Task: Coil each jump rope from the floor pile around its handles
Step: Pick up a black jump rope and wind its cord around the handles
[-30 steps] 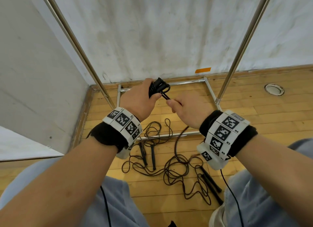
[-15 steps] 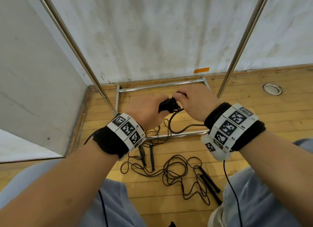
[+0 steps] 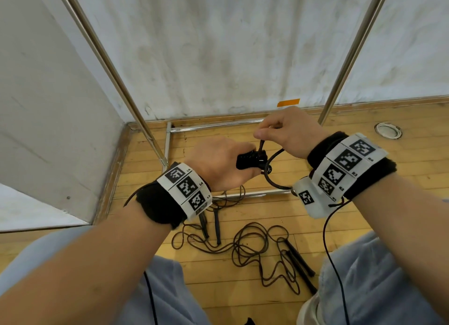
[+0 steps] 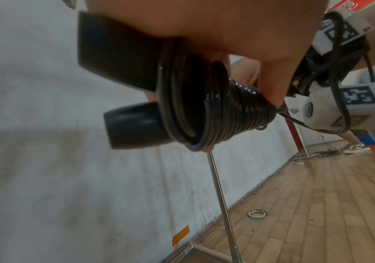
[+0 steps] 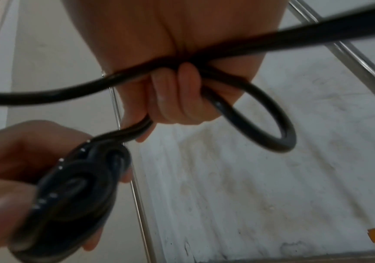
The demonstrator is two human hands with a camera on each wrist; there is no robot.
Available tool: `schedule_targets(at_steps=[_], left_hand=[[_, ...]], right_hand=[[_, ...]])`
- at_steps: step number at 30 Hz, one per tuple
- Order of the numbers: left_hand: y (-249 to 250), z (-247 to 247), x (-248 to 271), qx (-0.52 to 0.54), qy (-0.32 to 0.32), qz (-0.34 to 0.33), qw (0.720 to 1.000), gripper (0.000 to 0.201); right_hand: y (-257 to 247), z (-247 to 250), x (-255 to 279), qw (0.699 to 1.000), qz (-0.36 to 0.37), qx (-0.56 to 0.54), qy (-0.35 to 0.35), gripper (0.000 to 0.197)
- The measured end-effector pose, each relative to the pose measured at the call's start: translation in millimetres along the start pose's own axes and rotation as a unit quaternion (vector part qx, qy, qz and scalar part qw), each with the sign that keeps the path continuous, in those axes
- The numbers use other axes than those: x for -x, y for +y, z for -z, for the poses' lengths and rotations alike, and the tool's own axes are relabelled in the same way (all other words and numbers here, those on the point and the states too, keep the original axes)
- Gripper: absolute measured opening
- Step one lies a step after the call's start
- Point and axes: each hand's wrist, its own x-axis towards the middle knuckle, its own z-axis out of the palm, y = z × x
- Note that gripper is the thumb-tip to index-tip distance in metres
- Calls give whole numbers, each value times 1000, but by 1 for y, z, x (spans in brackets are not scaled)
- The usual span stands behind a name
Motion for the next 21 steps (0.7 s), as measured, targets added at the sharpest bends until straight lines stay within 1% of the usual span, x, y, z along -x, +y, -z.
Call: schedule_targets(at_steps=[2, 4, 7, 9, 11, 12, 14, 16, 17, 19, 21], left_hand=[[0, 5, 2, 29, 3, -14, 999, 33], [2, 10, 4, 71, 19, -14, 997, 30], [5, 16, 6, 170, 59, 25, 983, 33], [5, 19, 7, 245, 78, 63, 964, 32], [6, 21, 4, 314, 97, 109, 938, 23], [6, 22, 3, 349, 107, 128, 922, 21], [8, 22, 0, 420, 125, 151, 886, 22], [8, 23, -2, 469, 143, 159, 857, 23], [6, 25, -3, 489, 155, 165, 843, 24], [-1, 28, -8, 524, 188, 197, 807, 24], [-13, 30, -12, 547, 223, 239, 771, 19]], right_hand=[[3, 2, -2, 1000, 2, -17, -12, 19], [6, 3, -3, 998, 1, -50, -28, 28], [9, 2, -4, 990, -13, -128, -59, 43], [10, -2, -3, 986, -19, -151, -69, 50], [9, -10, -3, 976, -28, -200, -75, 53], [8, -15, -3, 964, -39, -250, -83, 52], [6, -23, -4, 935, -65, -340, -83, 50], [4, -30, -4, 921, -75, -378, -64, 47], [3, -33, -2, 920, -71, -381, -58, 47], [2, -36, 3, 925, -53, -373, -60, 43], [1, -39, 8, 940, -35, -328, -81, 35]])
